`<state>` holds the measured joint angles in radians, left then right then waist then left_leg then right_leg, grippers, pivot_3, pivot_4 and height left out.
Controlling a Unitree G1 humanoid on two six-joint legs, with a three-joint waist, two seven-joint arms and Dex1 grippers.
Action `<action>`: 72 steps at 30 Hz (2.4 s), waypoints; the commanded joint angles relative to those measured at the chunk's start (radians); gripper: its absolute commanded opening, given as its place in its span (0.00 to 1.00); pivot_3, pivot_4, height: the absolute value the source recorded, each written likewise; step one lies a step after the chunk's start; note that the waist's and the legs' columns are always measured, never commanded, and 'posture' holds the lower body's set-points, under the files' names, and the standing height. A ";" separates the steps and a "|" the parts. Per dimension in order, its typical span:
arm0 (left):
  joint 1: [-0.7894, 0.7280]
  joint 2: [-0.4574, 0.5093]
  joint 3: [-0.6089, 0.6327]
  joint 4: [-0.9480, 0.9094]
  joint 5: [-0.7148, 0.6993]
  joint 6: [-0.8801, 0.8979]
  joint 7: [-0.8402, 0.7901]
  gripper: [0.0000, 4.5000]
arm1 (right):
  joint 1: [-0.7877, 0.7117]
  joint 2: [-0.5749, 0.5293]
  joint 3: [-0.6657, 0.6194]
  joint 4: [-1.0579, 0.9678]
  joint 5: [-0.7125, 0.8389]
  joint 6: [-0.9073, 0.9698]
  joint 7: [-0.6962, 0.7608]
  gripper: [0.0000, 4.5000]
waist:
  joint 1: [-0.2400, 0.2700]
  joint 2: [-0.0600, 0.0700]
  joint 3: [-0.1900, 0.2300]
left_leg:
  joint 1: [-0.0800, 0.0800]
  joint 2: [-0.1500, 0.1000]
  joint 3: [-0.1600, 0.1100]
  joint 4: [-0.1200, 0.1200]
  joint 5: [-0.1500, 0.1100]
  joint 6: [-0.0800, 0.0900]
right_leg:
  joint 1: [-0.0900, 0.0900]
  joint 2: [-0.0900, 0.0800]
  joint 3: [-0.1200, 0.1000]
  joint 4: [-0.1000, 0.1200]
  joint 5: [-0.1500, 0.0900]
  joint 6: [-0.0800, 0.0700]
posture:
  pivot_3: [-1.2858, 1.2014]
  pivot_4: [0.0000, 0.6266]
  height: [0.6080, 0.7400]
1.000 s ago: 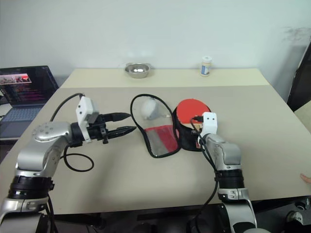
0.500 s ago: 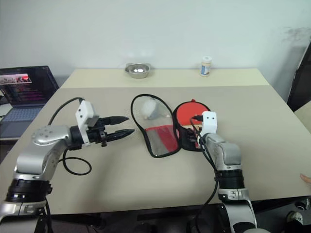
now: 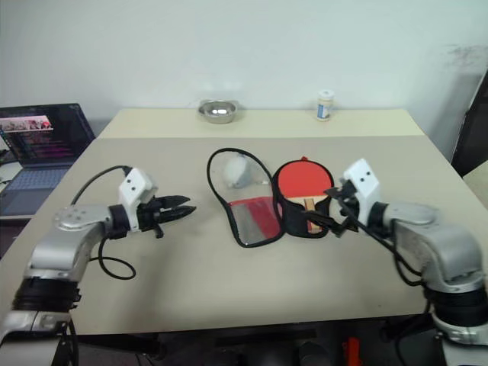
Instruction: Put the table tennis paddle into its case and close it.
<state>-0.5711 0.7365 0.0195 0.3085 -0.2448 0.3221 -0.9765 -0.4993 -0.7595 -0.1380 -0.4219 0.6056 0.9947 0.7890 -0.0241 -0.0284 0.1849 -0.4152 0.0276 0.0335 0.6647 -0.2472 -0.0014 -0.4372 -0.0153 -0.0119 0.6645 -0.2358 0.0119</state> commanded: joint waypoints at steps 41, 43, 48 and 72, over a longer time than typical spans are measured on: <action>-0.081 -0.105 0.030 -0.376 -0.218 0.154 -0.211 0.00 | -0.327 0.173 0.152 0.863 -0.275 -0.256 -0.158 1.00 | -0.001 0.001 -0.001 | 0.000 0.000 0.001 0.002 0.000 -0.001 | 0.000 0.001 0.002 0.001 0.004 -0.006 | 0.52 0.24 1.00; -0.055 -0.070 0.065 -0.405 -0.234 0.179 -0.190 0.00 | -0.366 0.203 0.165 0.969 -0.312 -0.308 -0.155 1.00 | -0.001 0.001 -0.001 | 0.000 0.000 0.001 0.002 0.000 -0.001 | 0.000 0.001 0.002 0.001 0.004 -0.006 | 0.52 0.24 1.00; -0.013 -0.024 0.095 -0.441 -0.241 0.198 -0.142 0.00 | -0.419 0.240 0.186 1.167 -0.391 -0.408 -0.137 1.00 | 0.001 0.001 -0.001 | -0.001 0.000 0.001 0.001 0.000 -0.001 | 0.000 0.000 0.002 0.000 0.004 -0.006 | 0.52 0.24 1.00; 0.062 0.043 0.090 -0.448 -0.260 0.200 -0.143 0.00 | -0.450 0.428 0.153 1.165 -0.363 -0.207 0.034 0.02 | -0.019 -0.001 -0.003 | 0.017 0.003 0.002 -0.003 0.000 0.000 | 0.015 0.000 0.003 0.001 0.003 -0.007 | 0.52 0.24 1.00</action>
<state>-0.5077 0.7616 0.0883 -0.1072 -0.4766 0.5298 -1.1033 -0.9545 -0.3710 0.0133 0.7980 0.1996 0.7365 0.7864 -0.0429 -0.0295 0.1822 -0.3980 0.0310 0.0354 0.6623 -0.2471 -0.0017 -0.4221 -0.0149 -0.0089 0.6655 -0.2324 0.0045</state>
